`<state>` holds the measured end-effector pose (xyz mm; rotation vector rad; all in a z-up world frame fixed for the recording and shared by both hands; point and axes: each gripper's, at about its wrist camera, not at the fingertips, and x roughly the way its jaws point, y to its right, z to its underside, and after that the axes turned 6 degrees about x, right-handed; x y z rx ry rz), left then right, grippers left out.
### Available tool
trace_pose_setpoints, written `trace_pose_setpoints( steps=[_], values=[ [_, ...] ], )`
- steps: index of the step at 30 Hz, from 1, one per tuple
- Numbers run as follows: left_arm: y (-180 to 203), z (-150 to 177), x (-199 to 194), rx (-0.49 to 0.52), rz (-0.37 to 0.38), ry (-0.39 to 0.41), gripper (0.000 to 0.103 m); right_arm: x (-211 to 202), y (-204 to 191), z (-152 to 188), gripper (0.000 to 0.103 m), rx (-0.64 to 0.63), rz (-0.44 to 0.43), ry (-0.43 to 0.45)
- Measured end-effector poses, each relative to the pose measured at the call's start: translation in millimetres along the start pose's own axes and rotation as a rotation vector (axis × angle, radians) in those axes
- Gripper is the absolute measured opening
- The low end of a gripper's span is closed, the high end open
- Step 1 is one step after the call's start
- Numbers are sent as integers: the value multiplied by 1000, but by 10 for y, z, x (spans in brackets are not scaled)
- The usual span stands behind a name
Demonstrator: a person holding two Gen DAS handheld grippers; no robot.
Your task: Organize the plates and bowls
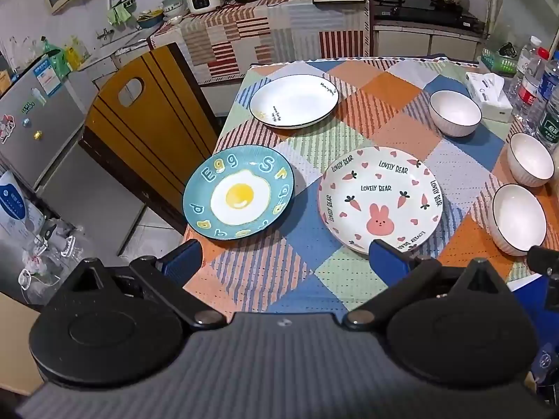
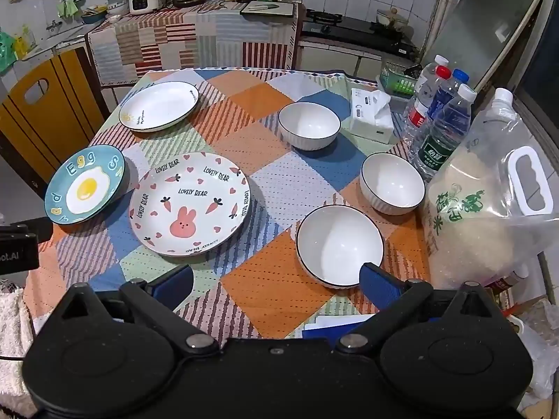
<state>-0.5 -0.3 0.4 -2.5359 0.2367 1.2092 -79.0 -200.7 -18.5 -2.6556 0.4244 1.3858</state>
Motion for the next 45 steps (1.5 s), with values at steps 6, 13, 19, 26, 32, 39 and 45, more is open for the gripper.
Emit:
trace_pose_setpoints(
  steps=[6, 13, 19, 26, 32, 39, 45],
  values=[
    [-7, 18, 107, -24, 4, -17, 103, 6, -12, -3, 102, -4, 6, 3],
    [-92, 21, 86, -33, 19, -9, 103, -22, 25, -14, 102, -7, 5, 16],
    [-62, 12, -34, -27, 20, 11, 103, 14, -11, 6, 102, -18, 11, 16],
    [-62, 65, -73, -2, -30, 66, 103, 23, -20, 22, 102, -19, 11, 19],
    [-168, 88, -59, -42, -17, 85, 103, 50, -42, 36, 102, -25, 12, 14],
    [-186, 116, -35, -5, 3, 94, 103, 71, -39, 45, 102, -28, 15, 8],
    [-197, 110, -66, -22, 52, 101, 103, 66, -37, 37, 102, -30, 31, 10]
  ],
)
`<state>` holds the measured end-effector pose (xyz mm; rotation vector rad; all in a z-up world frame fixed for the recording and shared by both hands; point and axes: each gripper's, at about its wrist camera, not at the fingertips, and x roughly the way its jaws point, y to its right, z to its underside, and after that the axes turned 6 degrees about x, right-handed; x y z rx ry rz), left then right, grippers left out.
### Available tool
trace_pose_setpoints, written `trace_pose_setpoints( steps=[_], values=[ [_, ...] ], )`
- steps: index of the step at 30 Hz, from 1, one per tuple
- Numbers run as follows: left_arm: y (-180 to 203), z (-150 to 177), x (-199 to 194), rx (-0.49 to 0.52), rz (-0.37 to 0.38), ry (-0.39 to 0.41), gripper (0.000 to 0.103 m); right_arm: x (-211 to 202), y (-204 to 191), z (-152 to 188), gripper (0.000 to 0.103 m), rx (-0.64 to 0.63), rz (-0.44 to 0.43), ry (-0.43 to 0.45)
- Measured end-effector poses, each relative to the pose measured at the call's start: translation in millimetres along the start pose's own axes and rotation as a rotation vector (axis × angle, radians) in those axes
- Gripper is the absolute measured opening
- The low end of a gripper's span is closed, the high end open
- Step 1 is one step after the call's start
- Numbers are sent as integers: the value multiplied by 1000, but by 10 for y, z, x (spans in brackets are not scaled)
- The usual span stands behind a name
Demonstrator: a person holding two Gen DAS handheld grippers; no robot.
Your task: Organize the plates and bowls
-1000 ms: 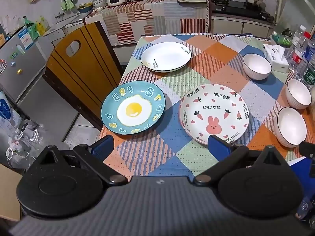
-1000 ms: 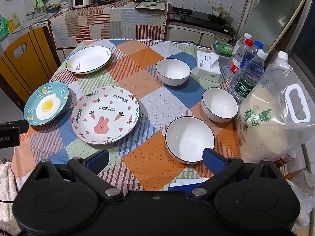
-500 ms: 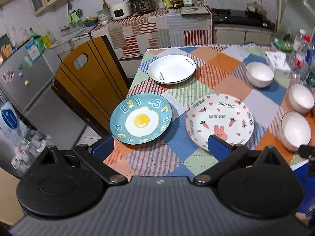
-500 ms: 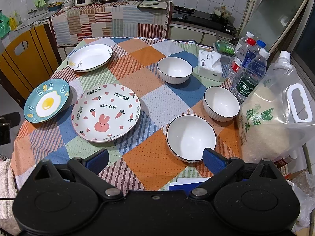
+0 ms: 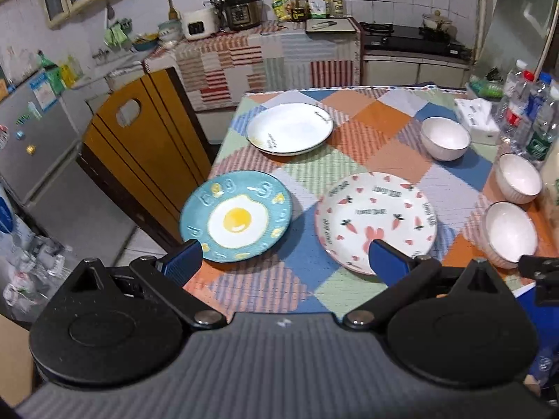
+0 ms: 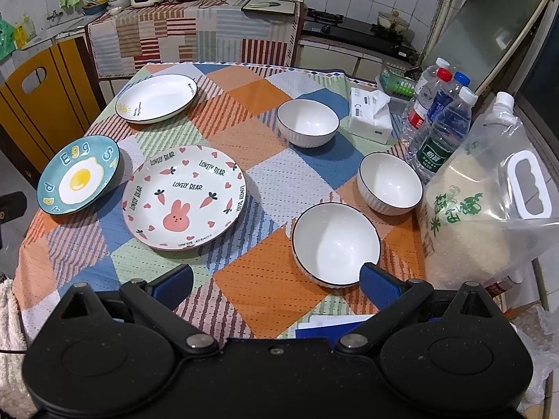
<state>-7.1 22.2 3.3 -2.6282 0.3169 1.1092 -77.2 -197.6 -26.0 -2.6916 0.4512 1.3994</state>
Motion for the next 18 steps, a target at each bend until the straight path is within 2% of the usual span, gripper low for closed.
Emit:
trace_pose_setpoints(
  steps=[7, 12, 18],
  values=[
    [-17, 32, 51, -24, 22, -22, 103, 5, 0, 17, 102, -5, 0, -2],
    [-69, 34, 46, -49, 67, -28, 100, 22, -4, 25, 102, -8, 3, -7],
    [-62, 37, 38, -58, 72, -38, 100, 37, -3, 23, 102, -8, 6, -9]
  ],
)
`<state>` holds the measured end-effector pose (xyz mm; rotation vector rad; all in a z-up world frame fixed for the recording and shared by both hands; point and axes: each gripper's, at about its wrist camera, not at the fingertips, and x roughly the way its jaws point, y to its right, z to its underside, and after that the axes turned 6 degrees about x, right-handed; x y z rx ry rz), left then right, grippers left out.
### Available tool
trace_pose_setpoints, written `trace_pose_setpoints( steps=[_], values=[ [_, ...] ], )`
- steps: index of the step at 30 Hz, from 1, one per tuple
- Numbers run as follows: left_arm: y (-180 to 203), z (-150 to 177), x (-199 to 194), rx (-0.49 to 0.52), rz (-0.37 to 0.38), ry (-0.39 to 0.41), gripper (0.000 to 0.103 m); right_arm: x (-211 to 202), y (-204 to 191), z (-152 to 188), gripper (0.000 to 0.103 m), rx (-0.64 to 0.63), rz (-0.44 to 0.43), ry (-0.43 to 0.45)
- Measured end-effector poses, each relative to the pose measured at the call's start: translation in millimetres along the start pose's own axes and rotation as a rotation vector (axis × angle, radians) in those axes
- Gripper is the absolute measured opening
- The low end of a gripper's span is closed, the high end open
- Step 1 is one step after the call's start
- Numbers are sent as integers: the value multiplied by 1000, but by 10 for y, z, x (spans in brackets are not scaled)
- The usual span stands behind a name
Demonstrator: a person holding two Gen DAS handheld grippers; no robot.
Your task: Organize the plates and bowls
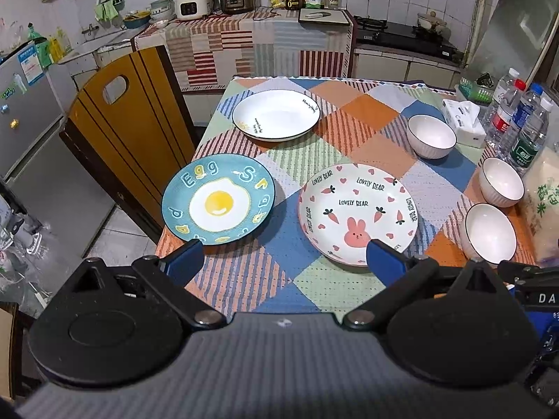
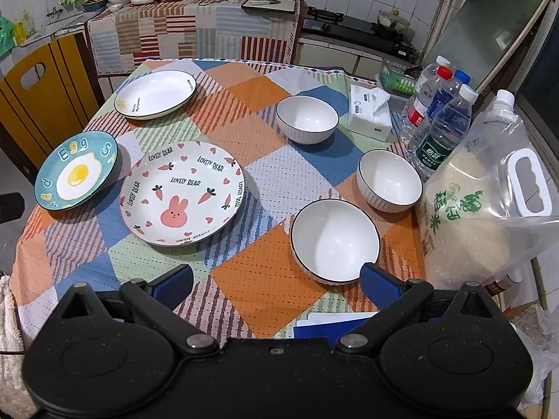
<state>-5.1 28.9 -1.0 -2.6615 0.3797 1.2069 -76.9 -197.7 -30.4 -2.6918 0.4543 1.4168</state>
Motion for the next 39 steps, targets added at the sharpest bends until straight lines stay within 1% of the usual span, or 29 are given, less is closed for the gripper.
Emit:
trace_pose_setpoints(
  steps=[13, 15, 17, 19, 22, 24, 26, 28, 31, 33, 34, 35, 37, 39],
  values=[
    [-25, 2, 20, -13, 21, -22, 100, 14, 26, 5, 102, -15, 28, 15],
    [-19, -13, 60, -8, 18, -31, 100, 11, 18, -6, 102, -20, 27, 25],
    [-14, -51, 113, 0, 16, -39, 100, 8, 9, -29, 103, -31, 9, 53],
    [-23, -116, 205, -3, 14, -52, 100, 28, 16, -83, 103, -45, -46, 91],
    [-41, -171, 407, -28, 4, -65, 100, 104, 87, -192, 103, -83, -177, 177],
    [-43, -174, 576, -21, 13, -59, 100, 228, 145, -261, 103, -85, -253, 233],
    [-30, -150, 777, -9, 25, -65, 100, 430, 189, -341, 102, -67, -329, 245],
    [-22, -106, 1001, -8, 47, -87, 100, 701, 218, -416, 102, -52, -386, 208],
    [2, -34, 1358, -9, 82, -109, 100, 1101, 198, -483, 90, -49, -462, 158],
    [-20, 5, 1567, -53, 104, -120, 100, 1342, 185, -529, 86, -42, -503, 115],
    [-27, 19, 1648, -67, 106, -125, 100, 1481, 182, -559, 81, -29, -522, 89],
    [-28, 34, 1735, -70, 105, -127, 100, 1580, 179, -577, 76, -13, -539, 71],
    [-15, 59, 1881, -60, 112, -149, 96, 1800, 174, -592, 71, 19, -554, 24],
    [-6, 93, 2006, -65, 146, -170, 92, 1960, 161, -576, 69, 43, -552, -7]
  ],
)
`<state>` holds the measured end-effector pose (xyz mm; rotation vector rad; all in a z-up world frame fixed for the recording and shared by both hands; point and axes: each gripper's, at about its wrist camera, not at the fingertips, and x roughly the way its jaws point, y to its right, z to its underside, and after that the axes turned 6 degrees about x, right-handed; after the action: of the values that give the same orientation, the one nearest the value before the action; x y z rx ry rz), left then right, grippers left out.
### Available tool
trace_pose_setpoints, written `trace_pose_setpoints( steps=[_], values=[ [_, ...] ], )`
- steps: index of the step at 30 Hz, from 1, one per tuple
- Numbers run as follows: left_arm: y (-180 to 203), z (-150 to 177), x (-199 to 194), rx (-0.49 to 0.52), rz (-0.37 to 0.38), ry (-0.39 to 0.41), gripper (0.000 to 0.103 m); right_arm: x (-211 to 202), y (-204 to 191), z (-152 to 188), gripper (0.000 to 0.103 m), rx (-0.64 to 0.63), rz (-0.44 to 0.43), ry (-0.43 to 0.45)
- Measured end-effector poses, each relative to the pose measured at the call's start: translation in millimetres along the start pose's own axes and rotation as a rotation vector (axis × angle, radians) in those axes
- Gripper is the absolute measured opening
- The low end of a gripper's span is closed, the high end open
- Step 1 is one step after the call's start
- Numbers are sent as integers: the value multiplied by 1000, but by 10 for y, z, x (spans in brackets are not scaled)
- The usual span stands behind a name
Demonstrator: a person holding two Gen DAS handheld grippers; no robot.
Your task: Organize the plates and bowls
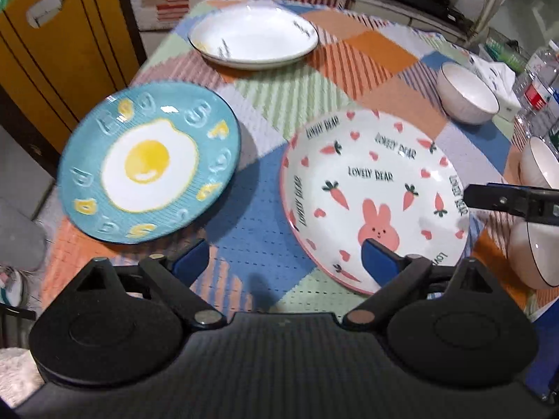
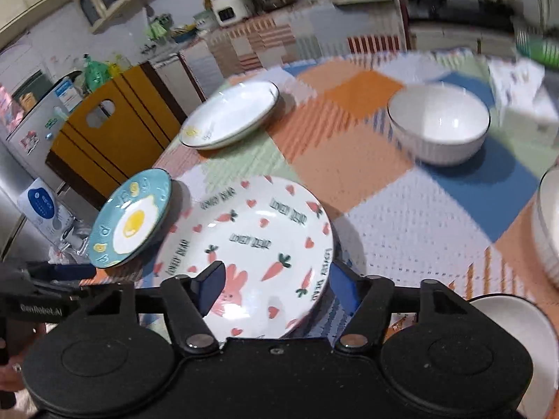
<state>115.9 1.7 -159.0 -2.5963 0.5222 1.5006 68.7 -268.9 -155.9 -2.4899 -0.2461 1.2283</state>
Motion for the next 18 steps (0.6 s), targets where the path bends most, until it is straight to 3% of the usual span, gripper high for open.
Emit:
trace_pose_setpoints(
  steps=[9, 11, 12, 15, 18],
  values=[
    [-40, 61, 371, -80, 110, -70, 59, 326, 200, 60, 46, 95, 12, -76],
    [-43, 81, 415, -95, 129, -70, 53, 357, 205, 71, 23, 80, 29, -72],
    [-30, 91, 413, -89, 122, -51, 46, 360, 195, 80, 19, 61, 61, -65],
    [2, 102, 431, -70, 136, -20, 31, 337, 251, 121, 15, 53, 40, -48],
    [-7, 81, 467, -98, 153, -10, 24, 341, 272, 120, 16, 45, 28, -44]
  ],
)
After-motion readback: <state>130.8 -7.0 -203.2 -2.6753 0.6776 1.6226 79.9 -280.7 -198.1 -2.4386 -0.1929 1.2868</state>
